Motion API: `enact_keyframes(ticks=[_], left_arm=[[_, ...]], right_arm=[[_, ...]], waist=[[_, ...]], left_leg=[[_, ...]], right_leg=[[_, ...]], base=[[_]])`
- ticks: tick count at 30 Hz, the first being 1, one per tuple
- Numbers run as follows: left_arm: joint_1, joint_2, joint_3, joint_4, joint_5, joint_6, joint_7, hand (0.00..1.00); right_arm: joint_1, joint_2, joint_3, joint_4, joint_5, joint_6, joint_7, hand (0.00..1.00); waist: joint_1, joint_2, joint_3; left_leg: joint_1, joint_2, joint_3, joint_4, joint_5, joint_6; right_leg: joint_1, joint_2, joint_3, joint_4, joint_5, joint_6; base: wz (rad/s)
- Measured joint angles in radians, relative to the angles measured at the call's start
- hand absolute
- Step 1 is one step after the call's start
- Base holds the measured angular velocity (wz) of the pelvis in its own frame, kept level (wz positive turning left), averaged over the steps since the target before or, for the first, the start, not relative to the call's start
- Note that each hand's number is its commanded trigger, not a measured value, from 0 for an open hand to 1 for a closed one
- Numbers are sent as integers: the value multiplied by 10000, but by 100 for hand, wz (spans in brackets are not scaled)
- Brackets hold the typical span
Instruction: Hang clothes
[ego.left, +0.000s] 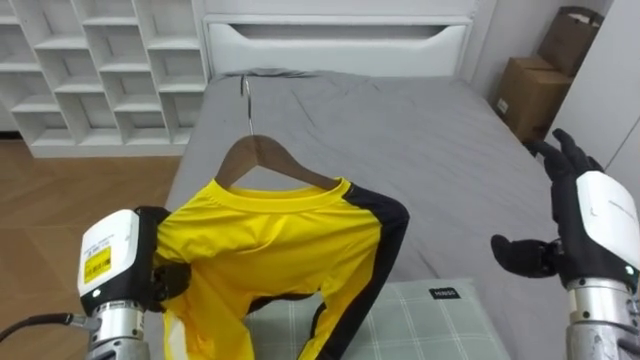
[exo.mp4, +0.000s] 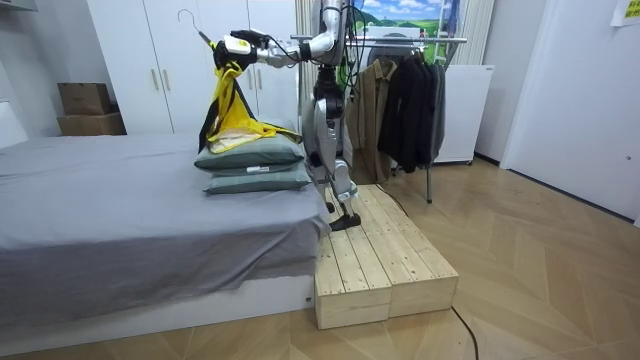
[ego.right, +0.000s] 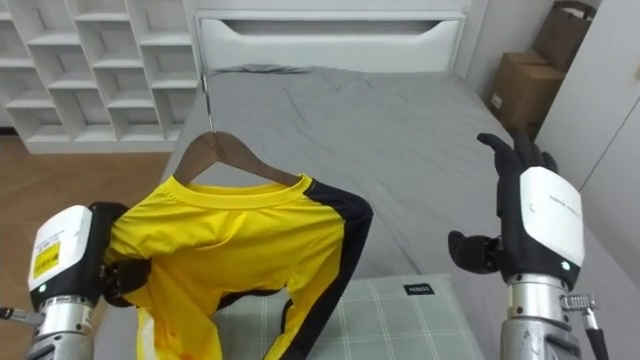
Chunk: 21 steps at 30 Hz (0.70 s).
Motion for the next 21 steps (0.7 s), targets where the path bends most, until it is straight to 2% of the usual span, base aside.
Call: enact_keyframes(ticks=[12,21], left_arm=[[-1,-166,-112,-3,-3,0,-145,100],[-287,-248,-218,-4,-25,0,-145,100]], right_arm=[[-912,-12,364,1,108,-70,872,0],[-1161,-10,655,5,162,-212,1122,0]], waist=[[306,-197,12],[445,-177,25]], left_leg=[[-27,-11,-197,3,0,0],[-143,2,-272,8,0,0]], right_leg=[[73,-64,-241,-69,4,-4],[68,-65,-337,-183,11,5]], base=[[6],[2]])
